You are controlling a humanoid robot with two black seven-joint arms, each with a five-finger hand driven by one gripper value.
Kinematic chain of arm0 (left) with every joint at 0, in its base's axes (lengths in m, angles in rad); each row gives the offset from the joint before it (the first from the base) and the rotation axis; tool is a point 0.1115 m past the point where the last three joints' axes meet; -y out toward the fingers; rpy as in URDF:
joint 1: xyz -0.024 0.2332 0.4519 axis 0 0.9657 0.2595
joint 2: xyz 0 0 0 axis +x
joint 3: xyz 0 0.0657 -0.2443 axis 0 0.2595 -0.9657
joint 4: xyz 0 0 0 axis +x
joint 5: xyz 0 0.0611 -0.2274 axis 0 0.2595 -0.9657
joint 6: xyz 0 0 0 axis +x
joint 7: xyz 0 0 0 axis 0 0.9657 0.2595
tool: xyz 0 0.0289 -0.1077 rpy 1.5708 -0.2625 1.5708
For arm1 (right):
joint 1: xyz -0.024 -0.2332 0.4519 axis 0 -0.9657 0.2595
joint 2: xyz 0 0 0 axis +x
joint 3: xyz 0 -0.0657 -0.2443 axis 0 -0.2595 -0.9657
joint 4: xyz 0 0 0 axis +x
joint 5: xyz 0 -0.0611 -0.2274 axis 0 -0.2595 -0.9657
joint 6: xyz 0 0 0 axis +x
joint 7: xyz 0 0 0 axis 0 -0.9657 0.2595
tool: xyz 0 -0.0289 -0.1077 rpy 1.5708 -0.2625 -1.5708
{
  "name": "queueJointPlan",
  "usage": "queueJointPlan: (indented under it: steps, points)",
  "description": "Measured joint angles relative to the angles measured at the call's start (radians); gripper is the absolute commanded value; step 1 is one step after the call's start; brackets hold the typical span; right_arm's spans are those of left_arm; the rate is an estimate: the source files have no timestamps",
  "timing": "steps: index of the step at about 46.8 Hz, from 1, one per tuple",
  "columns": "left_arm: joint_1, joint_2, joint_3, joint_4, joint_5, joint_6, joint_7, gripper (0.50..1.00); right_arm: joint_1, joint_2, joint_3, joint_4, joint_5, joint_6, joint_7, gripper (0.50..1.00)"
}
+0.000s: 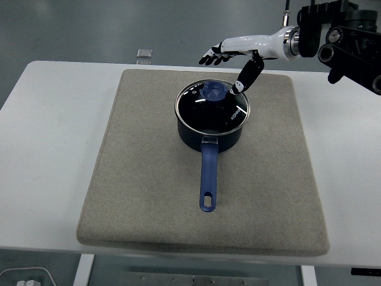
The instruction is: Lift the pot lid and place it to the right of the pot.
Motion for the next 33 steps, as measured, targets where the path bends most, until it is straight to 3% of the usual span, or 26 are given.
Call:
queueJointPlan:
  steps: [10, 33]
  points:
    - [-0.001, 0.000, 0.000, 0.000, 0.000, 0.000, 0.000, 1.000, 0.011, 0.019, -0.037, 0.000, -0.030, -0.023, 0.001, 0.926]
    - [-0.001, 0.000, 0.000, 0.000, 0.000, 0.000, 0.000, 1.000, 0.032, 0.043, -0.087, 0.000, -0.130, -0.073, 0.066, 0.921]
